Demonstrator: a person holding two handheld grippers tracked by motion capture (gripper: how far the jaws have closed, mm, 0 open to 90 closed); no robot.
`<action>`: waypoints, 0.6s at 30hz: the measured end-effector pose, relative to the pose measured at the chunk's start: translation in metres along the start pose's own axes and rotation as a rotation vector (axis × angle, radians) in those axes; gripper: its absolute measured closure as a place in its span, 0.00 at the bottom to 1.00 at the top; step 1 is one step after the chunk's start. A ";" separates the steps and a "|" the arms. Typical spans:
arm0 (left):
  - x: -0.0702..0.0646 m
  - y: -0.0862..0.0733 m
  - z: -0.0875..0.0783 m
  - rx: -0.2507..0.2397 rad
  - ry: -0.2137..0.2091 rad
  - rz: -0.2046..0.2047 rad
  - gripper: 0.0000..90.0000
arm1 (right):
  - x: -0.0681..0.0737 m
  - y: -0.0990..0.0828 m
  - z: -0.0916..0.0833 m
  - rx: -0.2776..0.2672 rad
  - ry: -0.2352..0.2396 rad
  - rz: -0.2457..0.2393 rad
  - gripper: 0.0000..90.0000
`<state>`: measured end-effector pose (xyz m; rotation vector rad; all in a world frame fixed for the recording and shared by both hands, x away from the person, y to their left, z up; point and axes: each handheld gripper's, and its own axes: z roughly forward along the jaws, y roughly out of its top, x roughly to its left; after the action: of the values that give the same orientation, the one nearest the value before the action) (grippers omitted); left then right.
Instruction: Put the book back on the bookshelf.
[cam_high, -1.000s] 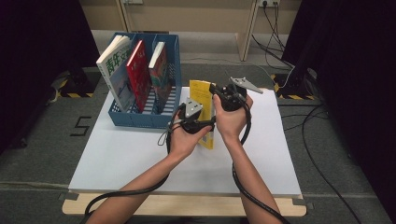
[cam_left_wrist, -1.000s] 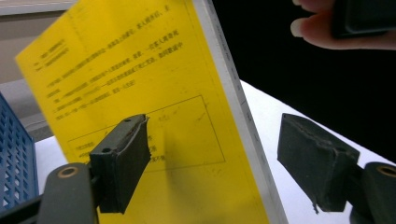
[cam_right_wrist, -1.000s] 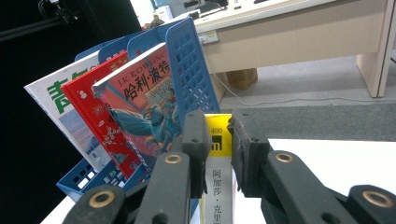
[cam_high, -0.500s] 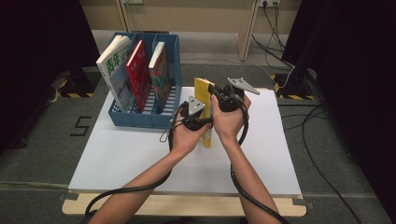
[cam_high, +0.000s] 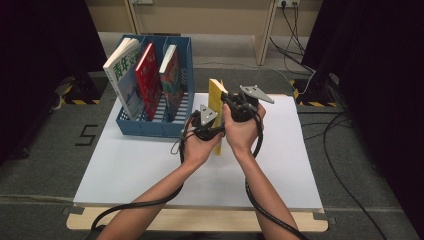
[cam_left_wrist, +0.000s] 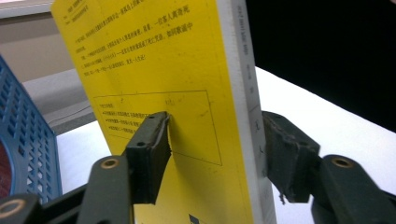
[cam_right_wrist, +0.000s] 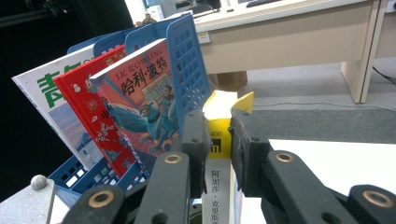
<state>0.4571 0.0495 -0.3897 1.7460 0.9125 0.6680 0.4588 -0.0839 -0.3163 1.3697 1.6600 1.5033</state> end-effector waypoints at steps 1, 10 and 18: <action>0.000 0.000 0.000 -0.001 0.002 -0.009 0.46 | 0.001 0.000 0.000 0.000 -0.001 0.000 0.86; -0.001 -0.002 0.005 0.010 0.030 -0.039 0.41 | 0.004 -0.001 0.001 -0.002 -0.004 0.007 0.86; 0.002 -0.003 0.006 0.041 0.023 -0.039 0.47 | 0.005 -0.001 0.002 0.001 -0.004 0.013 0.85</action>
<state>0.4620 0.0483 -0.3945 1.7552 0.9802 0.6488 0.4581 -0.0785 -0.3167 1.3859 1.6526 1.5061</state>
